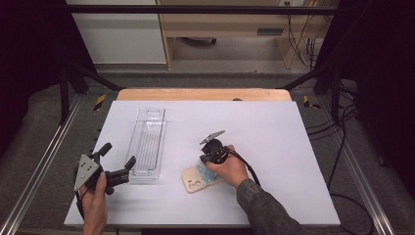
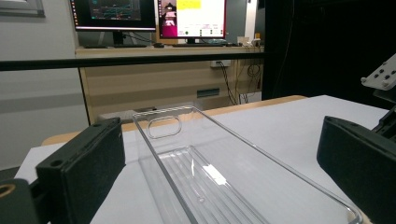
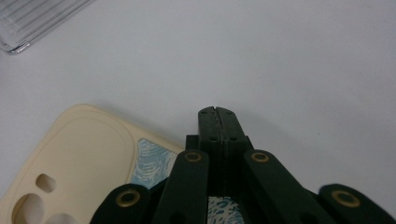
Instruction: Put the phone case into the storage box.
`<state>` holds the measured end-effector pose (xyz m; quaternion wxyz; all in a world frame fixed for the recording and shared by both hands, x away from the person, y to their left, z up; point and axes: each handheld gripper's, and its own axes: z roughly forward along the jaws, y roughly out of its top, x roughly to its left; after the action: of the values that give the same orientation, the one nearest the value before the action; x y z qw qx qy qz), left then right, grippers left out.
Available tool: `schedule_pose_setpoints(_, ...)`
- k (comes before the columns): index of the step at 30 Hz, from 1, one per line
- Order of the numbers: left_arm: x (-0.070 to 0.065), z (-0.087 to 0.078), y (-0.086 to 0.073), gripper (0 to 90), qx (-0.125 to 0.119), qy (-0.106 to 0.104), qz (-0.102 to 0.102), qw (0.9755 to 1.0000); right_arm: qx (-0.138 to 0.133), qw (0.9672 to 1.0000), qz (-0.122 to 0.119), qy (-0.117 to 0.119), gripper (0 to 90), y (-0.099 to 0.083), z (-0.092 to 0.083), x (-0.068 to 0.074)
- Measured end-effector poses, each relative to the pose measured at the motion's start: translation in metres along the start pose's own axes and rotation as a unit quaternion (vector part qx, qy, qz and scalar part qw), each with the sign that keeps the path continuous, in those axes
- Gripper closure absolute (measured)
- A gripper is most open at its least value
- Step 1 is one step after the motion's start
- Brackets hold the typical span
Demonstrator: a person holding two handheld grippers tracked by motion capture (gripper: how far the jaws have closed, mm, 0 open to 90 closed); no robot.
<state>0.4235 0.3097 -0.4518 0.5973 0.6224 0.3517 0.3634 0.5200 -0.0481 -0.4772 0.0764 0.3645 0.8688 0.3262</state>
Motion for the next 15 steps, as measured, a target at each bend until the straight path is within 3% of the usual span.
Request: schedule_pose_setpoints(15, -0.0007, 0.0009, -0.0003, 0.9, 0.002, -0.002, 0.001, 1.0, -0.001, 1.0, -0.004, 0.001, 90.0, -0.0015, -0.0011, 0.0026)
